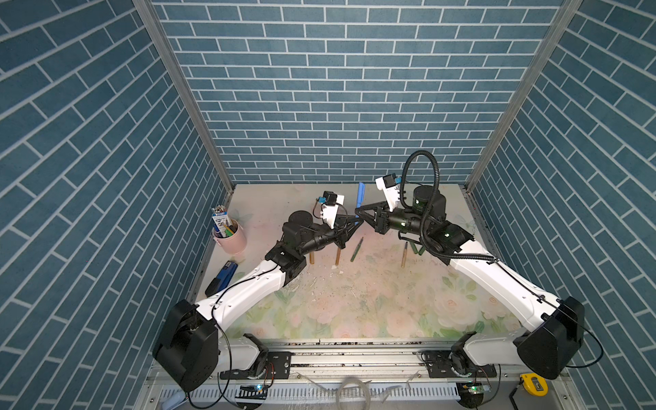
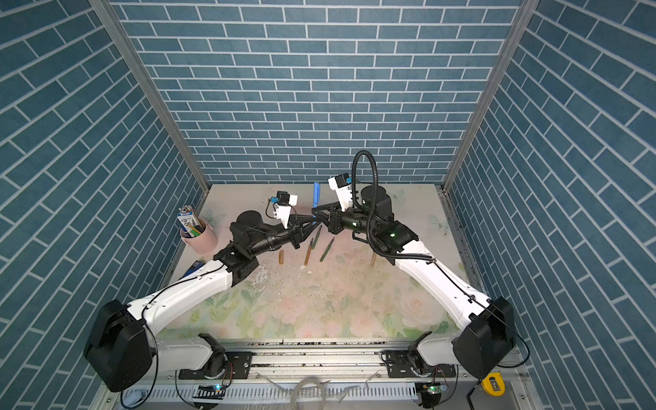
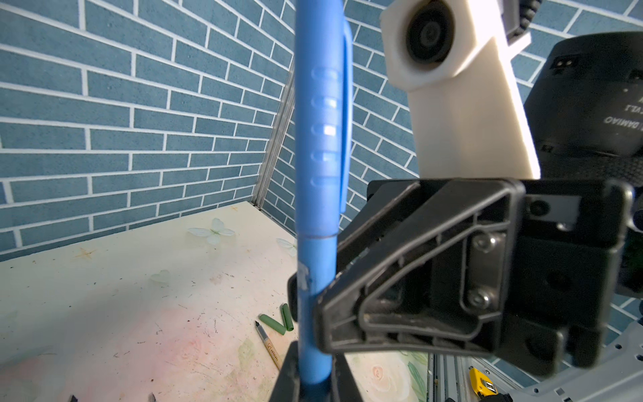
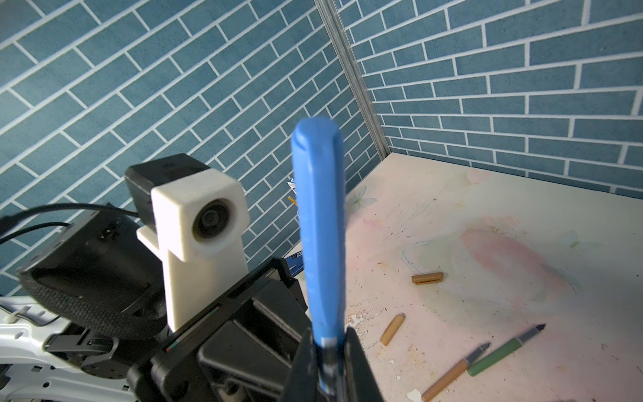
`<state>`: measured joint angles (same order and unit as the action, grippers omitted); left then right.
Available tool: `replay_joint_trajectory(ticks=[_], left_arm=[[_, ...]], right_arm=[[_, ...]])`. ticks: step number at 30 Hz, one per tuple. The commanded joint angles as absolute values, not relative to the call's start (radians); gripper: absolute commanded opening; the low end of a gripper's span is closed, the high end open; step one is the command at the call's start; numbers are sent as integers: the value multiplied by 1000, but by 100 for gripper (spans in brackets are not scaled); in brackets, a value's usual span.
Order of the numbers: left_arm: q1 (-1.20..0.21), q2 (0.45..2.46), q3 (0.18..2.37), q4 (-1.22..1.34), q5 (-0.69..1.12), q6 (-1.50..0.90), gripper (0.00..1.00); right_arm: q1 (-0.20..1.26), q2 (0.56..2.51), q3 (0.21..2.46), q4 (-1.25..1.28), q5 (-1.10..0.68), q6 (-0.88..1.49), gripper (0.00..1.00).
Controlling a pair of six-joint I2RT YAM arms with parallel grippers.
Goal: Insert pens into pen caps
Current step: Place the pen at the center of the table.
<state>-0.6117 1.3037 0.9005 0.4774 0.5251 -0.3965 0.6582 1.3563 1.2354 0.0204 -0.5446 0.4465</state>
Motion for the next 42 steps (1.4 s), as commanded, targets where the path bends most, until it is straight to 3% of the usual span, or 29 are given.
replay_joint_trajectory(ticks=[1,11,13,17,18,19,20,24,25,26,38,42], left_arm=[[-620,1313,886,530,566,-387,0],[-617,1329,885,543,573,-403,0],[-617,1331,884,545,572,-405,0],[-613,1330,881,546,559,-411,2],[-612,1329,879,545,552,-416,12],[-610,1327,876,547,543,-427,32],[-607,1326,875,550,533,-437,46],[-592,1296,841,557,453,-469,74],[-589,1282,832,558,434,-471,90],[-588,1271,825,557,419,-470,98],[-586,1073,730,503,62,-459,100],[-577,1057,743,456,46,-449,100]], right_arm=[[667,1377,1241,74,-568,492,17],[667,1389,1237,84,-559,489,20],[667,1390,1236,87,-556,489,12],[667,1376,1232,88,-546,488,5],[667,1373,1231,89,-543,488,5],[667,1373,1233,87,-540,489,5],[667,1371,1236,81,-536,489,5],[665,1371,1273,37,-498,481,5],[664,1371,1288,15,-481,474,5],[662,1371,1301,0,-464,468,5],[433,1482,1364,-282,-384,510,4],[382,1604,1327,-387,-366,498,4]])
